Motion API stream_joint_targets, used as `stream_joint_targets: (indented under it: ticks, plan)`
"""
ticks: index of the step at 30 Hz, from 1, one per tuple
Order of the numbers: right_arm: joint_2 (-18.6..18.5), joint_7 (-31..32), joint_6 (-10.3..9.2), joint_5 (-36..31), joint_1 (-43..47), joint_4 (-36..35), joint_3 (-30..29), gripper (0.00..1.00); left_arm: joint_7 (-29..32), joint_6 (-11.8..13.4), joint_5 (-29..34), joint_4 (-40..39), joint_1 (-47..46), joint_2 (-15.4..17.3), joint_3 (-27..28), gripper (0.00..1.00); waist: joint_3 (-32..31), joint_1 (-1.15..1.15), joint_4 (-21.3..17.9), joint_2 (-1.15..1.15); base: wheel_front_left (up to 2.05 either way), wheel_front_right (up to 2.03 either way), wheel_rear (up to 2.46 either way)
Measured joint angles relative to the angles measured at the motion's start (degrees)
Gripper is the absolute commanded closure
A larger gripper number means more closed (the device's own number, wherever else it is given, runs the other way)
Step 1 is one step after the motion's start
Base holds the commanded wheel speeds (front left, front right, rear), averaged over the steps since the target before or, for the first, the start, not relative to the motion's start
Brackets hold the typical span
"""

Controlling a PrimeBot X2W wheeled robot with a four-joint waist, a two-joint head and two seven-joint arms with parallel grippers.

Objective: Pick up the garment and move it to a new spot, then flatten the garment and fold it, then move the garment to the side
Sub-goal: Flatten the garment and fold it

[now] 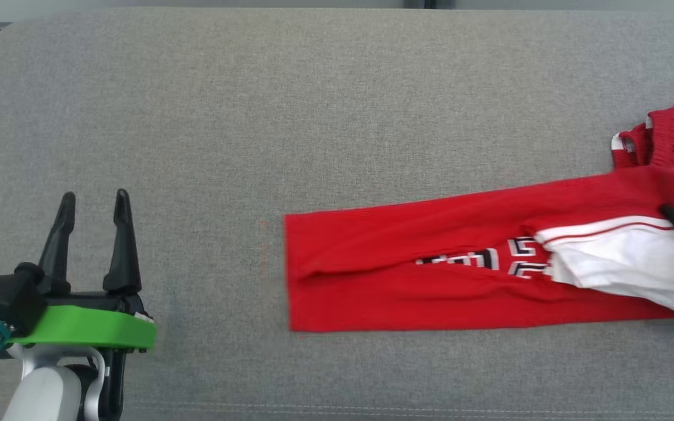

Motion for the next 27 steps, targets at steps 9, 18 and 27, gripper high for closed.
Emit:
stream_joint_targets:
  ticks: [9,18,27]
  plan:
    - [-3.4,5.8,-0.66,9.1,5.9,-2.5,-5.2,1.0,0.3,-0.9,-1.6,0.3,3.1,-0.8,-1.1,0.0,-1.9,0.0,-0.4,0.0,0.0,0.0,0.0]
    - [7.5,11.2,1.52,12.8,2.3,-18.5,4.6,1.0,1.4,-2.2,-2.0,0.2,3.1,-0.9,-3.3,0.0,-1.7,0.0,0.0,0.0,0.0,0.0,0.0]
    - [16.2,7.4,-4.59,5.1,-0.6,-18.2,11.2,1.0,2.4,-4.4,0.5,0.3,-0.5,-0.2,-6.6,0.0,-0.5,0.0,2.3,0.0,0.0,0.0,0.0]
